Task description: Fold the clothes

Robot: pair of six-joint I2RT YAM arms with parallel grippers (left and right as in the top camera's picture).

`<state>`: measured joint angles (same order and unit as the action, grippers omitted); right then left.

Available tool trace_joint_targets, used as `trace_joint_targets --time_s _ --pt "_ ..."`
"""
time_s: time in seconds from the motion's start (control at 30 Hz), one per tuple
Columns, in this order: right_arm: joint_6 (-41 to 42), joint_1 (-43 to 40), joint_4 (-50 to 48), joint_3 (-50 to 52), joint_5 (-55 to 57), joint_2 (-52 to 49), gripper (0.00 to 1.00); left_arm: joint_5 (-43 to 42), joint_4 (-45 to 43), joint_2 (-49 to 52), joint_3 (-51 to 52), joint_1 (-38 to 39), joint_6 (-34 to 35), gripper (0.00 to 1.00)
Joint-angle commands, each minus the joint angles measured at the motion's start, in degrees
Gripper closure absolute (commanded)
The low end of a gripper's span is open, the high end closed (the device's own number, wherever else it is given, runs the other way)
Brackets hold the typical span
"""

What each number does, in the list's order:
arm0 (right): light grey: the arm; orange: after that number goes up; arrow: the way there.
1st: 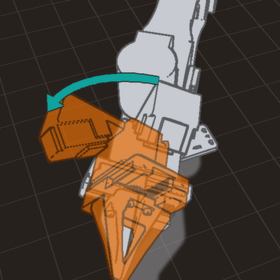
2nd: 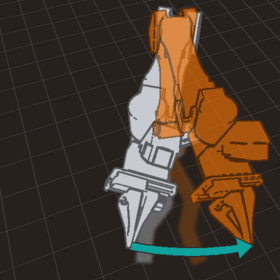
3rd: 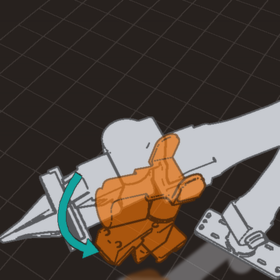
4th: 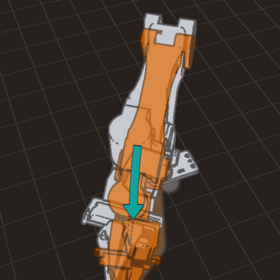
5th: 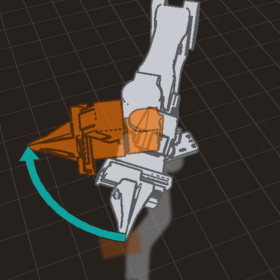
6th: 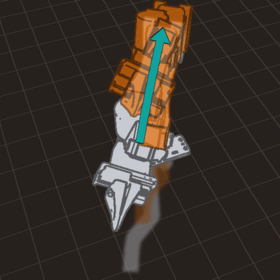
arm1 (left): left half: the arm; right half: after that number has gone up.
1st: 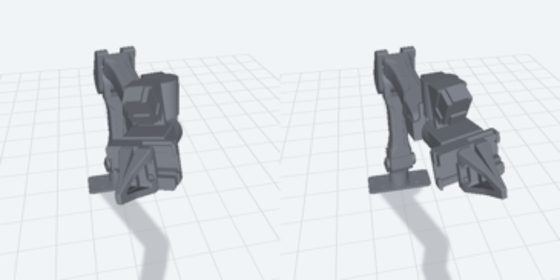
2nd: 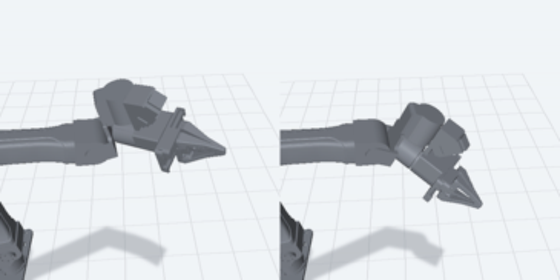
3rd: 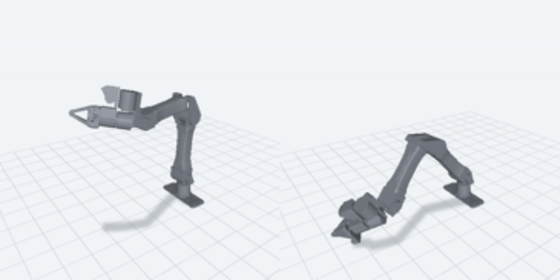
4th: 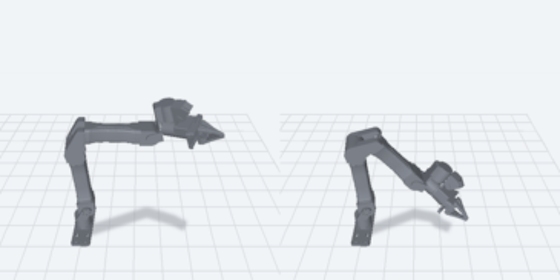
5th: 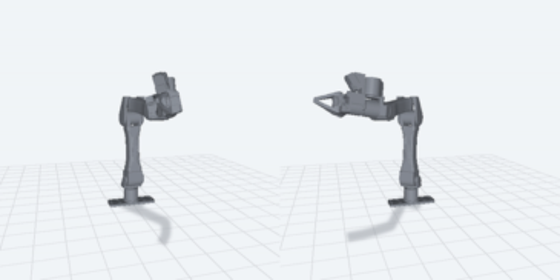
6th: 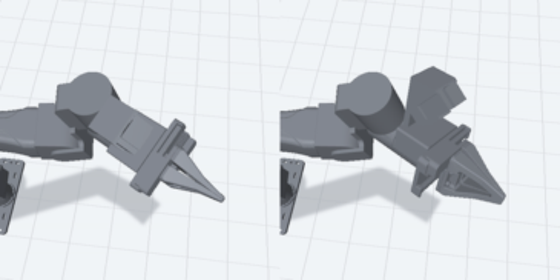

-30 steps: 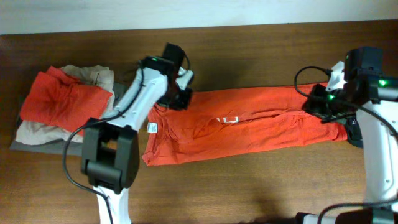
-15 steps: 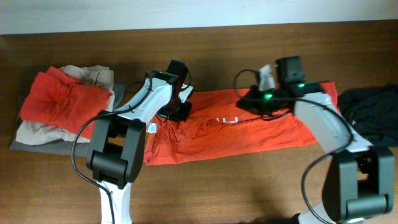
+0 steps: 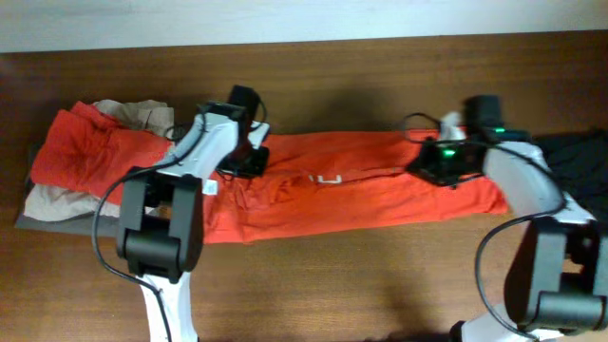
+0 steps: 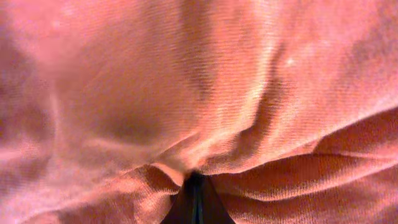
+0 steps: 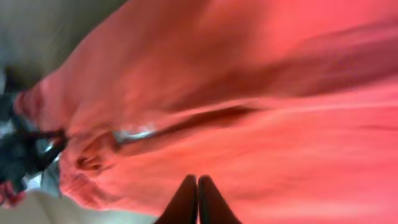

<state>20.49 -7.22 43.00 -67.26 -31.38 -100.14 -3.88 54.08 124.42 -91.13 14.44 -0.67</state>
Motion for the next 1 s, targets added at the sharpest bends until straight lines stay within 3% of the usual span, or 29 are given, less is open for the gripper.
trace_joint_targets --time_s 0.0,0.2,0.43,0.63,0.8,0.97 --pt "-11.23 -8.94 1.77 -2.45 1.44 2.38 0.69 6.01 -0.70 3.82 0.70 -4.24 -0.31 1.00" --pt "-19.04 -16.17 -0.04 -2.38 2.10 1.03 0.32 3.23 -1.97 3.82 -0.39 -4.46 -2.23 1.00" --pt "-23.76 -22.43 -4.68 -2.40 1.55 -4.61 0.17 3.21 -1.57 3.82 -0.61 -3.37 -2.21 1.00" --pt "-24.94 -26.21 -7.26 -2.43 -2.08 -12.81 0.14 2.23 -1.57 3.82 -0.61 -2.91 -2.21 0.98" --pt "-26.53 -28.41 -8.00 -2.45 -8.09 -20.68 0.13 2.12 -1.57 3.82 -0.61 -2.91 -2.19 0.81" --pt "-27.58 -28.04 -9.07 -2.45 -13.55 -26.25 0.13 1.92 -1.57 3.82 -0.61 -2.80 -2.21 0.79"
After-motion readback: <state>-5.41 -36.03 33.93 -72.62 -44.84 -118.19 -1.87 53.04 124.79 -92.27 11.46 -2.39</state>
